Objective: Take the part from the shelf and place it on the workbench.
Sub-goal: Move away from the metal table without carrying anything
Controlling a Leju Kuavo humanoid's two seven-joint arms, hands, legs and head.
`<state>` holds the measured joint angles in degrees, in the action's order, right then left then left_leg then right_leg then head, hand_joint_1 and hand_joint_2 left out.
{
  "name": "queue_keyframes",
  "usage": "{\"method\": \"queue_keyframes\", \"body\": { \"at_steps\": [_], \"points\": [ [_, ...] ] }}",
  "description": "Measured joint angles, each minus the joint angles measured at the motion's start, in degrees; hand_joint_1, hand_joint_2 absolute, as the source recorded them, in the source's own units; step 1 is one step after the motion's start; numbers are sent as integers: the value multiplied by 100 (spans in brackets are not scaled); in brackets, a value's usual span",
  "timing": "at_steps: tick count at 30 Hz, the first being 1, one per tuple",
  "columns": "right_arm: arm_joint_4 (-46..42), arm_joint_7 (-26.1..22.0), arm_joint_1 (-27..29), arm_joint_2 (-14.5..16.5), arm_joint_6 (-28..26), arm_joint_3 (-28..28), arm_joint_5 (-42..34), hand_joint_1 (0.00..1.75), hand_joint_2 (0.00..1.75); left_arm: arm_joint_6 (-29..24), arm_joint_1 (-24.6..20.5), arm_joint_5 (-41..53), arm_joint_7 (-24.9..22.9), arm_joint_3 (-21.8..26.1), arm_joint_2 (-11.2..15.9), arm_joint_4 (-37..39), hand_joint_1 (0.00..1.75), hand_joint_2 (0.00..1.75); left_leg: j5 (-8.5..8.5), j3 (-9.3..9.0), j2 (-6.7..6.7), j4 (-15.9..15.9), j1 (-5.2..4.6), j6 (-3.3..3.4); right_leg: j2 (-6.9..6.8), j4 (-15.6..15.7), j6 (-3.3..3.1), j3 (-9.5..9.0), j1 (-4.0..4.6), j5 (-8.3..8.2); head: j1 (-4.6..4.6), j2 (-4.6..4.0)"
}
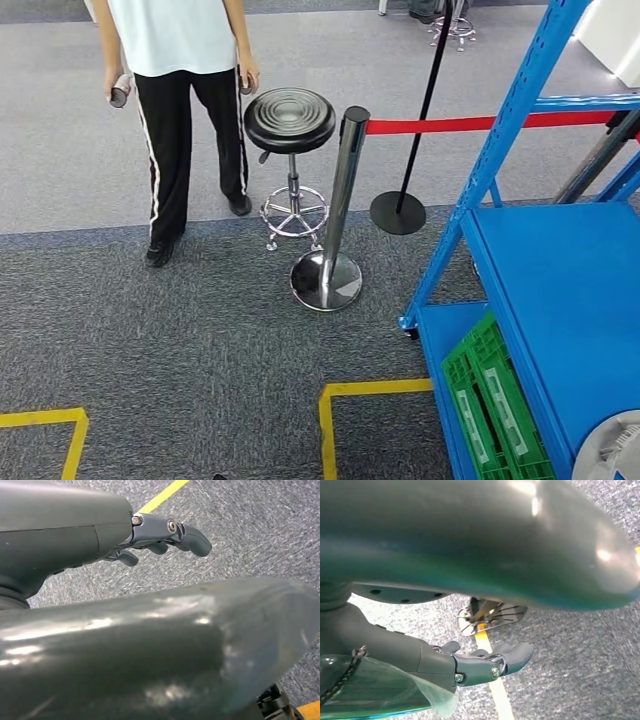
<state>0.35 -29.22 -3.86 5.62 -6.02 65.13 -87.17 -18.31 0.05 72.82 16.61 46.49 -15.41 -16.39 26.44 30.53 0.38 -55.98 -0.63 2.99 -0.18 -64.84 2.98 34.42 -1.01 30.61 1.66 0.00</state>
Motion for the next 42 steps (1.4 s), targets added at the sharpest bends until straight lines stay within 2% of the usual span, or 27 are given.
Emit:
{"method": "queue_keyframes", "body": {
  "at_steps": [2, 3, 6, 7, 9, 11, 12, 13, 14, 16, 17, 18, 19, 21, 23, 24, 26, 27, 28, 29, 31, 32, 33, 36, 38, 40, 42],
  "points": [
    [0, 3, -10, -2, 1, 0, 0, 0, 0, -7, -3, 4, -3, 5, 2, 0, 0, 0, 43, 9, -5, -59, -20, -70, 0, 672, -23, -334, -9, -224, -1, 0],
    [0, 4, -10, -2, 2, 0, 0, 0, 0, -13, -4, 4, -4, 11, 2, 0, 0, 0, 57, 21, -7, -87, -32, -103, 5, 811, -50, -411, -6, -236, -7, 0],
    [0, 7, 12, -2, 2, 0, 0, 0, 0, -23, -6, 5, -4, 49, 1, 0, 0, 0, 89, 41, -11, -140, -17, -181, 18, 839, -167, -442, 12, -223, -22, 0],
    [0, 7, 13, -3, 2, 0, 0, 0, 0, -23, -7, 7, -4, 59, 1, 0, 0, 0, 154, 74, -13, -226, -4, -213, 16, 845, -205, -450, 10, -226, -28, 0],
    [0, 7, 2, -4, 1, 1, 0, 0, 0, -23, -12, 11, -4, 69, 1, 0, 0, 0, 452, 308, -18, -742, 17, -277, 10, 854, -268, -465, 5, -222, -42, 0],
    [0, 7, 0, -4, 2, 2, 0, 0, 0, -22, -10, 16, -4, 79, 2, 0, 0, 0, 784, 709, -18, -1548, 34, -309, 9, 853, -301, -473, 16, -204, -46, 0],
    [0, 8, 1, -4, 5, 2, 0, 0, 0, -22, -7, 20, -6, 83, 2, 0, 0, 0, 831, 854, -18, -1809, 40, -313, 12, 852, -309, -484, 20, -194, -47, 0],
    [0, 8, 2, -4, 10, 2, 0, 0, 0, -22, -4, 27, -8, 87, 2, 0, 0, 0, 761, 905, -19, -1868, 43, -309, 17, 851, -312, -501, 23, -181, -48, 0],
    [0, 9, 2, -4, 15, 2, 0, 0, 0, -23, -4, 34, -9, 90, 3, 0, 0, 0, 568, 834, -19, -1669, 46, -296, 25, 851, -309, -531, 25, -163, -47, 0],
    [0, 9, -1, -4, 24, 2, 0, 0, 0, -22, -5, 48, -11, 95, 4, 0, 0, 0, 112, 493, -23, -899, 41, -253, 41, 852, -282, -587, 30, -114, -46, 0],
    [0, 9, -6, -4, 26, 2, 0, 0, 0, -23, -7, 54, -11, 96, 4, -1, 0, 0, -11, 330, -25, -541, 33, -230, 49, 848, -258, -608, 40, -87, -47, 0],
    [0, 9, -9, -4, 27, 2, 0, 0, 0, -23, -11, 61, -13, 97, 4, -1, 0, 0, -42, 240, -27, -334, 24, -212, 49, 846, -231, -601, 48, -69, -45, 0],
    [0, 9, -10, -4, 27, 2, 0, 0, 0, -26, -13, 74, -14, 98, 4, -2, 0, 0, -3, 207, -30, -255, 12, -193, 45, 848, -203, -586, 52, -56, -45, 0],
    [0, 10, -11, -4, 27, 2, 0, 0, 0, -33, -5, 93, -16, 100, 3, -2, 0, 0, 20, 195, -34, -197, 12, -148, 32, 854, -140, -570, 44, -31, -44, 1],
    [0, 10, -16, -4, 27, 2, 0, 0, 0, -36, -1, 99, -17, 103, 1, -2, 0, 0, 20, 158, -35, -148, 26, -83, 28, 663, -94, -485, 39, 112, -33, 1],
    [0, 9, -18, -4, 27, 2, 0, 0, 0, -36, -7, 99, -17, 104, -1, -2, 0, 0, 23, 140, -33, -132, 32, -51, 27, 386, -81, -346, 37, 261, -26, 1],
    [0, 10, -14, -4, 27, 3, 0, 0, 0, -36, -16, 99, -17, 105, -2, -2, 0, 0, 52, 125, -28, -133, 13, -6, 26, -430, -67, 118, 40, 589, -14, 0],
    [0, 10, -8, -4, 27, 3, 0, 0, 0, -36, -15, 99, -17, 105, -2, -2, 0, 0, 67, 111, -27, -134, 3, 5, 25, -748, -62, 323, 39, 657, -15, 0],
    [0, 11, -3, -4, 27, 4, 0, 0, 0, -36, -12, 99, -17, 105, -2, -2, 0, 0, 86, 91, -28, -135, -5, 10, 25, -869, -63, 437, 40, 606, -14, 0],
    [0, 11, 0, -4, 27, 4, 0, 0, 0, -36, -10, 99, -17, 106, -2, -2, 0, 0, 108, 59, -32, -135, -8, 8, 24, -736, -70, 422, 41, 430, -14, 0],
    [0, 11, -3, -5, 26, 4, 0, 0, 0, -36, -7, 99, -17, 107, -4, -2, 0, 0, 169, -27, -40, -136, -12, -17, 19, 17, -102, 119, 45, -59, -11, 0],
    [0, 10, -8, -6, 26, 4, 0, 0, 0, -36, -9, 99, -17, 107, -5, -2, 0, 0, 204, -59, -43, -146, -21, -42, 17, 388, -124, -63, 52, -220, -13, 0],
    [0, 11, -11, -7, 25, 4, 0, 0, 0, -36, -12, 99, -17, 107, -6, -2, 0, 0, 229, -78, -43, -154, -28, -70, 15, 630, -143, -187, 60, -301, -17, 0],
    [0, 14, -4, -7, 25, 4, 0, 0, 0, -36, -20, 99, -17, 107, -6, -3, 0, 0, 268, -81, -41, -169, -26, -143, 22, 755, -203, -265, 76, -290, -23, 0],
    [1, 14, -3, -7, 23, 4, 0, 0, 0, -36, -24, 99, -17, 108, -4, -4, 0, 0, 378, -22, -44, -325, -10, -211, 17, 786, -259, -296, 58, -286, -30, 0],
    [2, 13, -9, -8, 22, 4, 0, 0, 0, -36, -26, 100, -17, 109, -2, -4, 0, 0, 657, 256, -46, -896, 19, -278, 6, 804, -312, -337, 47, -268, -40, 0],
    [2, 14, -11, -9, 25, 4, 0, 0, 0, -36, -20, 101, -17, 109, -2, -4, 0, 0, 897, 659, -46, -1614, 52, -318, 4, 803, -341, -367, 49, -235, -44, 0]
  ]
}}
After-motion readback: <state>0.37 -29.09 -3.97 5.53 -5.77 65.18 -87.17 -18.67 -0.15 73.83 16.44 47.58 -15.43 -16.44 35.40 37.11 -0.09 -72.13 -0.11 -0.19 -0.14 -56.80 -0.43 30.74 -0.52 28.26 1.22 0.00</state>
